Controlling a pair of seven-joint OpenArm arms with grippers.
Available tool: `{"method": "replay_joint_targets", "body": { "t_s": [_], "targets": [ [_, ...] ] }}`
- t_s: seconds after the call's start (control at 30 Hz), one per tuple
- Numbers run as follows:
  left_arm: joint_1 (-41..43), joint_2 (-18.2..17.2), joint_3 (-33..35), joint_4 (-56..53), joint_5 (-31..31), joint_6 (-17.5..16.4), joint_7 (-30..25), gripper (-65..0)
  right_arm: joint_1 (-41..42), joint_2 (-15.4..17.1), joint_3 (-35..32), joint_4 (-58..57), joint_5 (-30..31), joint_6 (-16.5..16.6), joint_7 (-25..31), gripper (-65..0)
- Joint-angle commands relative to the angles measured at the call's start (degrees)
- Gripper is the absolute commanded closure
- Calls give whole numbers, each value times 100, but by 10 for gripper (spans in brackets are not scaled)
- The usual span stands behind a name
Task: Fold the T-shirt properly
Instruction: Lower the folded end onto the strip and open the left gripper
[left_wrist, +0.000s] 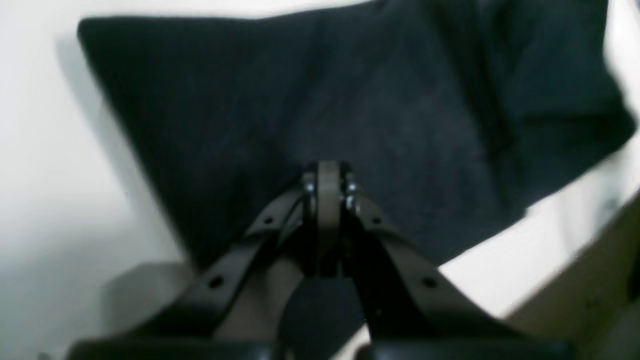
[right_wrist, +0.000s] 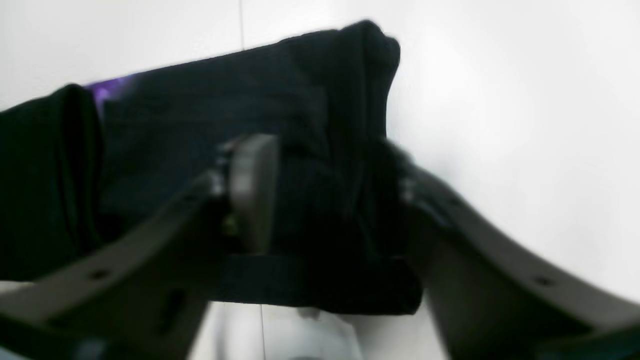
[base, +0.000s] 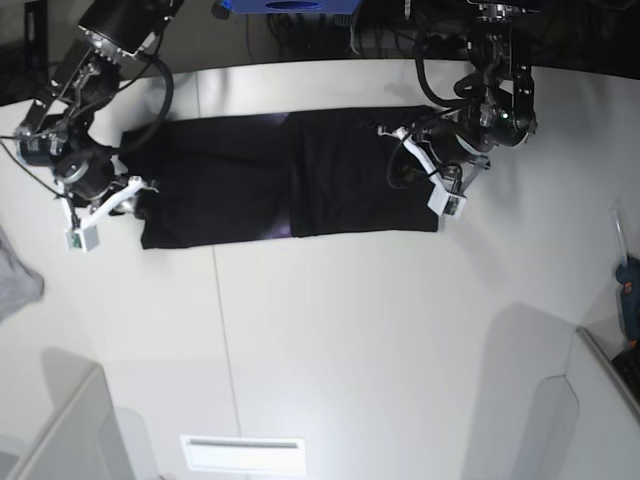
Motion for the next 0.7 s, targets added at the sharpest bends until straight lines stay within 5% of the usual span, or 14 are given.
{"method": "replay_joint_targets", "body": {
  "t_s": [0.0,0.27,0.67],
  "targets": [
    [-43,-15,-15,-3,89,-28,-59,0,131,63,13,-18,105,27,99,-342],
    [18,-50,-15,-583,308,-28,-736,0,430,81,13,-932,105,27,143,-342],
    [1,-393,-85,-917,308,-28,-780,0,702,415,321,-1820,113,27,91,-345]
  ]
}}
